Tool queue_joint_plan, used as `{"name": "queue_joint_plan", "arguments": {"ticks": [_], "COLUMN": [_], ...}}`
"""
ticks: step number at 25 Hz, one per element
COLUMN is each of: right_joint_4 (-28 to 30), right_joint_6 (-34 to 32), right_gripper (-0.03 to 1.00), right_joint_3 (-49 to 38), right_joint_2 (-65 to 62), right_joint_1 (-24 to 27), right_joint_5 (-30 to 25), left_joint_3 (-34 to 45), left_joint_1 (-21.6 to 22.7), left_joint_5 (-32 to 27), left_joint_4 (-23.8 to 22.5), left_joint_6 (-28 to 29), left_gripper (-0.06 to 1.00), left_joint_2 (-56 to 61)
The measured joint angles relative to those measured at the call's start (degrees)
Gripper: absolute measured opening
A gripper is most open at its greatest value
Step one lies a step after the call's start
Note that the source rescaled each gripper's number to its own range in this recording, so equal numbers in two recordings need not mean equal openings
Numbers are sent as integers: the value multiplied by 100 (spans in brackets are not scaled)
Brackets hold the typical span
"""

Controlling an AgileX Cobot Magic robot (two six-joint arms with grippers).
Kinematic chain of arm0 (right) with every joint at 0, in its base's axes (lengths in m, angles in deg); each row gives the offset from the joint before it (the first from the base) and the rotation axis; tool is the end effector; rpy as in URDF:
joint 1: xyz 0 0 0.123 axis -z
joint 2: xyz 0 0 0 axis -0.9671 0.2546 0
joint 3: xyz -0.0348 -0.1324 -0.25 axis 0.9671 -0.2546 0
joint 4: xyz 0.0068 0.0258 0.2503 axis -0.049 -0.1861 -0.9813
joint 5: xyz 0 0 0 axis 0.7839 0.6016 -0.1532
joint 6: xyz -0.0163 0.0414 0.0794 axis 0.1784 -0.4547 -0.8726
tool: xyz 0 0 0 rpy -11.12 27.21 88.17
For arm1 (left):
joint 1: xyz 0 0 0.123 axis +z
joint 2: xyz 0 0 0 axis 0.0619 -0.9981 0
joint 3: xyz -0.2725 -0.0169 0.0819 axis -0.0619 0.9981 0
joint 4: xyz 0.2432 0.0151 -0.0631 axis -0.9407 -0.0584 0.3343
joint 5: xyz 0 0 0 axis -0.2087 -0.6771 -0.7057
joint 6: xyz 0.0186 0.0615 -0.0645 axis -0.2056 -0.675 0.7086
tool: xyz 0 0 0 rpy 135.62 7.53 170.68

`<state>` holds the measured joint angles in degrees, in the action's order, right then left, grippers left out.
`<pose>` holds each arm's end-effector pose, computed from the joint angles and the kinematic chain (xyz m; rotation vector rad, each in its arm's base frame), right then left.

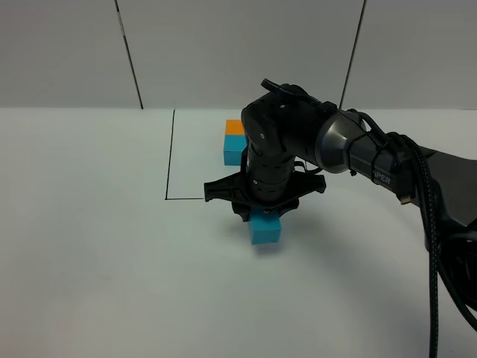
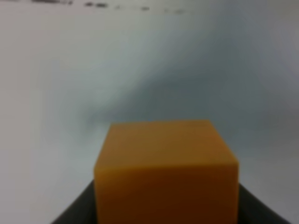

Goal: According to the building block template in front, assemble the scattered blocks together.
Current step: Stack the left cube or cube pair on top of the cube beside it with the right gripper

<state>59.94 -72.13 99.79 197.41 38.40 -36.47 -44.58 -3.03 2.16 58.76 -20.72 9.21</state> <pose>0.3831 0.2751 0.1730 -0.1676 2.8771 0.0631 -0.0063 -0.0141 0.2811 0.1713 1.9982 -0.0977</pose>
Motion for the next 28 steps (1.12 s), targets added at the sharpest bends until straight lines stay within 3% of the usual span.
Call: {"name": "queue_joint_plan", "arguments": {"ticks": [7,15,28], "right_joint_4": [515,339,387], "right_joint_6": [-764,-976,-979], "right_gripper": [0,0,0], "right_joint_3": [0,11,38], "right_joint_2": [5,241,765], "right_joint_1": [-108,-382,-396], "right_joint_5": [-158,-10,286], "left_joint_3": [0,0,0], "left_joint_1": [0,0,0], "left_joint_5": [0,0,0], "left_joint_4": [0,0,0], "left_joint_6": [0,0,0], "left_gripper": [23,23,23], "left_joint_2": [0,0,0]}}
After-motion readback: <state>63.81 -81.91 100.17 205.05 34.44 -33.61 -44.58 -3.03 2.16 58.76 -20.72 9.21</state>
